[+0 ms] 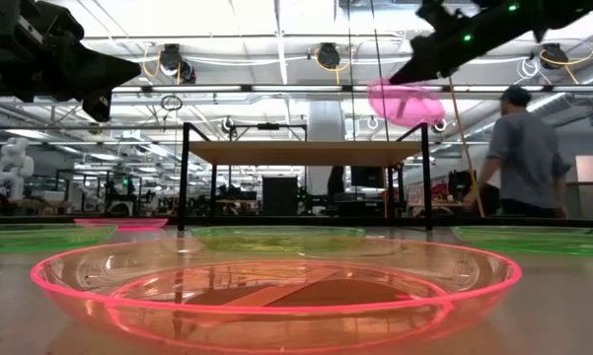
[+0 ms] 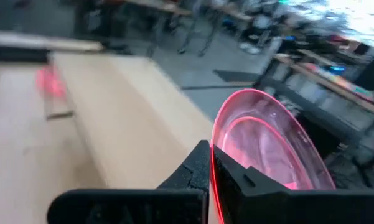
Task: Place and stack plates onto a shelf
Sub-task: Put the right red plate on the shelf
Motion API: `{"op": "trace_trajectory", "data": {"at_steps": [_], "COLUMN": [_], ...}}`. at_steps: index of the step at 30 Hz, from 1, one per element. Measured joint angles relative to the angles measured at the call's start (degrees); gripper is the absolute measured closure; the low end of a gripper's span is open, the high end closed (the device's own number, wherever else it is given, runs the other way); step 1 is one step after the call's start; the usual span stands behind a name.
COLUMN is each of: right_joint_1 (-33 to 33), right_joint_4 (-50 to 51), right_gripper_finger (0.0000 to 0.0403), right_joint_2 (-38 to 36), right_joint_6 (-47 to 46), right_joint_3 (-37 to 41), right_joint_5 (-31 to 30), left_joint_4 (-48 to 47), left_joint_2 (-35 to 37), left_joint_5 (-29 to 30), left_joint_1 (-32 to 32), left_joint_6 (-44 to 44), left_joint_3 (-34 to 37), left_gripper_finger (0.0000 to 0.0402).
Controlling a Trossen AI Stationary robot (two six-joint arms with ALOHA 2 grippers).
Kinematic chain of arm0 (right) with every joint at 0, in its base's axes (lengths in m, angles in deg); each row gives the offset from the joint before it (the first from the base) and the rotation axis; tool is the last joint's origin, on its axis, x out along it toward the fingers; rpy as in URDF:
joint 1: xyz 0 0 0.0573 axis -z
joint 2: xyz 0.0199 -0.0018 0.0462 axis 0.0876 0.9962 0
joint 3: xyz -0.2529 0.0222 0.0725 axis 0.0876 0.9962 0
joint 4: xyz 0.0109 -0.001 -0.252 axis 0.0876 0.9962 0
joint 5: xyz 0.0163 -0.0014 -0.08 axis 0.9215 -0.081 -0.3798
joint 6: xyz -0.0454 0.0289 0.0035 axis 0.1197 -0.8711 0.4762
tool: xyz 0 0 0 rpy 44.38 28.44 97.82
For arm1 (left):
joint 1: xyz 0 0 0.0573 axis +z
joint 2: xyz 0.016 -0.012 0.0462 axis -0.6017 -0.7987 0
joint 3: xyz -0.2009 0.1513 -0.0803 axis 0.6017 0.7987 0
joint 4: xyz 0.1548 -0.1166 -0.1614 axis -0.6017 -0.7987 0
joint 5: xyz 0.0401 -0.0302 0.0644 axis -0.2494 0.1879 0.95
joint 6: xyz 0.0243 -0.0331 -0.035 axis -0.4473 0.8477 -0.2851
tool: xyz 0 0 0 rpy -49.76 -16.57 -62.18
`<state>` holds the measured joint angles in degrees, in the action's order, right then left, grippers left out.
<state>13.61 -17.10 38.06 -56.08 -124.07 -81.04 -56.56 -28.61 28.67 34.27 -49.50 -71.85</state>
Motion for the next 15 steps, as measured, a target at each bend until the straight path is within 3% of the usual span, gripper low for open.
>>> {"op": "trace_trajectory", "data": {"at_steps": [7,15], "right_joint_1": [0.11,0.18], "right_joint_4": [-0.2,-0.35], "right_gripper_finger": [0.0403,0.0403], "right_joint_2": [10.6,16.78], "right_joint_6": [4.8,6.53], "right_joint_3": [-6.24,-9.93], "right_joint_5": [2.95,5.97], "left_joint_4": [0.0,-0.02], "left_joint_2": [-0.01,0.0], "left_joint_5": [0.0,0.0], "left_joint_1": [0.01,0.01], "left_joint_6": [0.0,0.0], "left_joint_3": [-0.01,-0.02], "left_gripper_finger": [0.0392,0.0392]}}
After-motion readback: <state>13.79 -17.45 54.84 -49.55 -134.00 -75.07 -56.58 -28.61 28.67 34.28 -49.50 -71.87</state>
